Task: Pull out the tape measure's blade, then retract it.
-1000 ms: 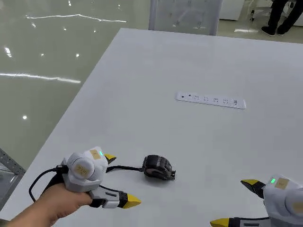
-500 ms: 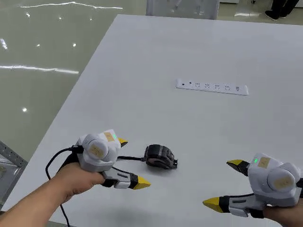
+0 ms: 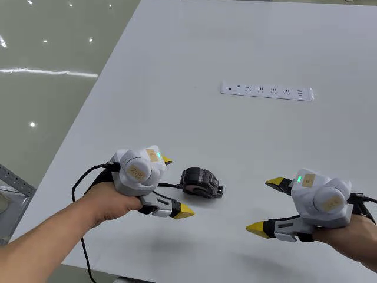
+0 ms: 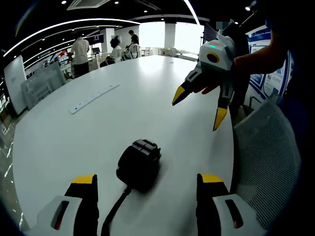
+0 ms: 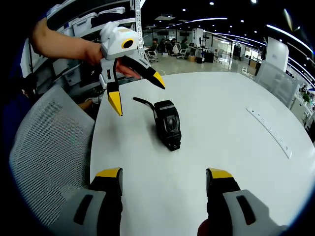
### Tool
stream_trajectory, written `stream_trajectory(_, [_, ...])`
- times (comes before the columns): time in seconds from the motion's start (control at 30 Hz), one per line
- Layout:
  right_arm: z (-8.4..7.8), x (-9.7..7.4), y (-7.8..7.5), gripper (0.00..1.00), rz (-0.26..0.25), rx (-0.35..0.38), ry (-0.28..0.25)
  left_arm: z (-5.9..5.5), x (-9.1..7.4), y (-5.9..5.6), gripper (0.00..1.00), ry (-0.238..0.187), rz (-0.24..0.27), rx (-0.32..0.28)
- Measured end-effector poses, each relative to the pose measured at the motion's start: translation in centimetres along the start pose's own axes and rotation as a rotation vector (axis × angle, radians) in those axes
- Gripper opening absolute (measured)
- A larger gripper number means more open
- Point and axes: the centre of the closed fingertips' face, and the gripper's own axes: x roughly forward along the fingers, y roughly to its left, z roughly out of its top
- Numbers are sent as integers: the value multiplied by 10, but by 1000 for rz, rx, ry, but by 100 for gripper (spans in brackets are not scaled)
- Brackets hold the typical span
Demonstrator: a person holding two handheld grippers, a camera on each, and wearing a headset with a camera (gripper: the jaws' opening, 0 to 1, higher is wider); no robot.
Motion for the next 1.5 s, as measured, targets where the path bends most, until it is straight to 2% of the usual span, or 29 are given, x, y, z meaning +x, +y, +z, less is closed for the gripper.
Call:
stream_trajectory(0.2, [2,18,-2,63,29,-28,4,5,11,3,76,10,-17,32])
stream_trajectory(0.6, [1,44,-9,53,65,-95,18,7,26,5,74,37,-45,96])
stream_trajectory(1.03, [3,72,-13,45,106,-161,33,10,39,2,69,58,-89,150])
stream_trajectory(1.2, [2,83,-13,41,125,-179,38,11,43,0,63,74,-98,204])
stream_trajectory(1.5, [2,94,-16,35,132,-191,49,10,48,-3,62,94,-115,239])
